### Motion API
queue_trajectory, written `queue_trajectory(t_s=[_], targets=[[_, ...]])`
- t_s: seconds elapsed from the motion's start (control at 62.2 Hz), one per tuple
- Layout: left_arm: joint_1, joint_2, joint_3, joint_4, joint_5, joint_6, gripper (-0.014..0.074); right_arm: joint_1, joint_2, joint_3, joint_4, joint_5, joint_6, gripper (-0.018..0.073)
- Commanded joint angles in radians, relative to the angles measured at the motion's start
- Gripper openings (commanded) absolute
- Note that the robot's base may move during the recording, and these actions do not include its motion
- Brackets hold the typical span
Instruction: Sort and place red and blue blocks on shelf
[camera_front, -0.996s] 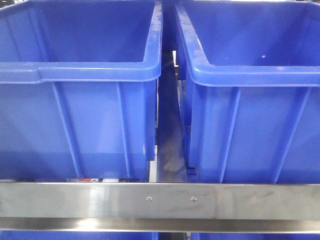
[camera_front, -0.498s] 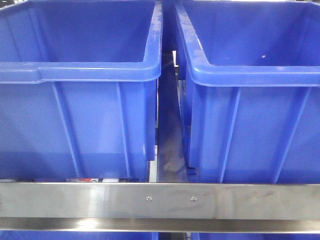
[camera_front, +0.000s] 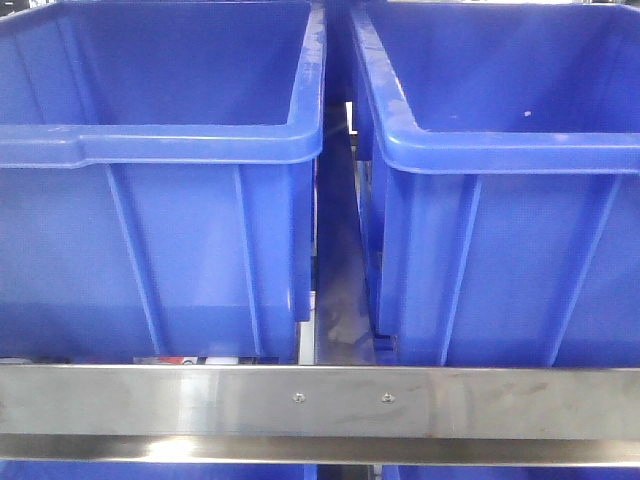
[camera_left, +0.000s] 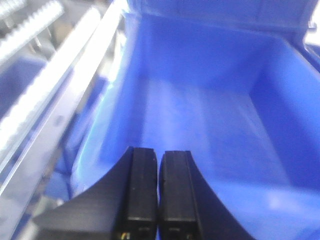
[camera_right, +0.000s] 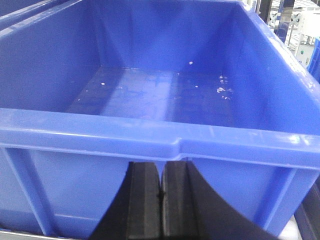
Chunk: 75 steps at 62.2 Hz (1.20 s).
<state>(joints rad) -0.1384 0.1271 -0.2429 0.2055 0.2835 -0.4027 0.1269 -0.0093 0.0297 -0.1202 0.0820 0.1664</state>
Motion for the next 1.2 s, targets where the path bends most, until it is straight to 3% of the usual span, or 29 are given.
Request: queue_trajectory(t_s=[0.0, 0.112, 0.289, 0.819, 0.948, 1.189], targets=[[0.001, -0.056, 0.038, -0.003, -0.106, -0.008, 0.0129, -0.007, -0.02, -0.022, 0.0, -0.09, -0.009, 0.0058], [0.001, -0.156, 0.129, -0.044, -0.112, -0.008, 0.0129, -0.007, -0.02, -0.022, 0.0, -0.09, -0.009, 0.0058], [0.001, -0.153, 0.215, -0.083, -0.186, -0.008, 0.0129, -0.007, -0.02, -0.022, 0.0, -0.09, -0.009, 0.0058], [-0.001, -0.153, 0.238, -0.069, -0.217, -0.008, 0.0129, -0.007, -0.02, -0.022, 0.0, -0.09, -0.009, 0.0058], [-0.003, -0.146, 0.272, -0.077, -0.309, -0.006, 0.0129, -0.007, -0.02, -0.022, 0.0, -0.09, -0.009, 0.0058], [-0.003, -0.146, 0.279, -0.108, -0.361, 0.142, 0.0129, -0.007, -0.02, -0.022, 0.0, -0.09, -0.009, 0.0058]])
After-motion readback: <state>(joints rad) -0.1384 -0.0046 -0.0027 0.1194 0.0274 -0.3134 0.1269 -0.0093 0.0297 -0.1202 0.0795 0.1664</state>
